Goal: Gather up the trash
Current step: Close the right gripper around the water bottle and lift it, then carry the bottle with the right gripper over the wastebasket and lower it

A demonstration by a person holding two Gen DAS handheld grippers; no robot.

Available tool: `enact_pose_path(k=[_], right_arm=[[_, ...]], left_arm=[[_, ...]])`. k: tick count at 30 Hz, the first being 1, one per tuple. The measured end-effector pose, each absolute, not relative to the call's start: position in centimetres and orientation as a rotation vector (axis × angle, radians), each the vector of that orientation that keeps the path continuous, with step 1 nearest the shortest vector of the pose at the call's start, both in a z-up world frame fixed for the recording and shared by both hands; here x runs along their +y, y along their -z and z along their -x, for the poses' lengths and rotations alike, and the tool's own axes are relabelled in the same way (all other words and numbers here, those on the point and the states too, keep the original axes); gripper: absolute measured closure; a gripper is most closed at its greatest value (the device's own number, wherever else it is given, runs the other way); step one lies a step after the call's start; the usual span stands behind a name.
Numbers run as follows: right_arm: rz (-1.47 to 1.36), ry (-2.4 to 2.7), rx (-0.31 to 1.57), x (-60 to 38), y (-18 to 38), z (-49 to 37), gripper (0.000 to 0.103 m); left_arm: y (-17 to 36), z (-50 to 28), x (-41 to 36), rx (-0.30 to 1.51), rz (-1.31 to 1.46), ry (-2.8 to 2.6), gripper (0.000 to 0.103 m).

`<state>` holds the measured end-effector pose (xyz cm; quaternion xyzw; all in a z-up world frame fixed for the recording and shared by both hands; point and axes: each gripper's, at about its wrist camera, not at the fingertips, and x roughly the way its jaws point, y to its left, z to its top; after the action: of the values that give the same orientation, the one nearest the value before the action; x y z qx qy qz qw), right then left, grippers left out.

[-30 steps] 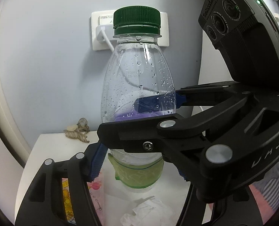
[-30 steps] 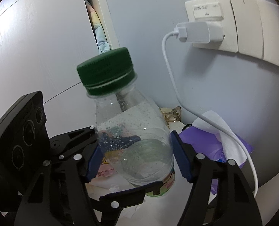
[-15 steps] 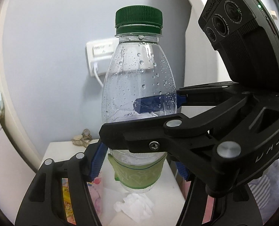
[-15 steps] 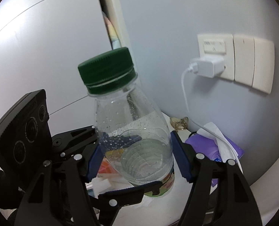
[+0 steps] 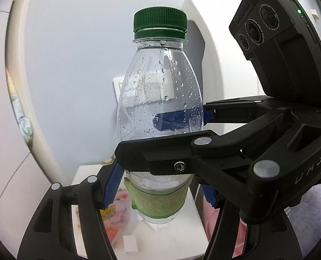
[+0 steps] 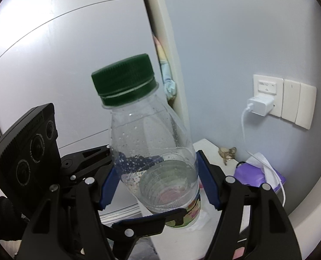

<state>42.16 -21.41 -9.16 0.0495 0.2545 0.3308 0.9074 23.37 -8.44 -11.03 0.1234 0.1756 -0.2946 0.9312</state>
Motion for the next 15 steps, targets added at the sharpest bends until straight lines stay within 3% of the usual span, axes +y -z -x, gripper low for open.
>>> enact_pose_path(k=[15], right_arm=[[-0.057,-0.798,0.492,-14.8,6.9,-37.9,0.039]], left_arm=[[8.7,-15.9,-1.8,0.340,-0.220,0.484,0.042]])
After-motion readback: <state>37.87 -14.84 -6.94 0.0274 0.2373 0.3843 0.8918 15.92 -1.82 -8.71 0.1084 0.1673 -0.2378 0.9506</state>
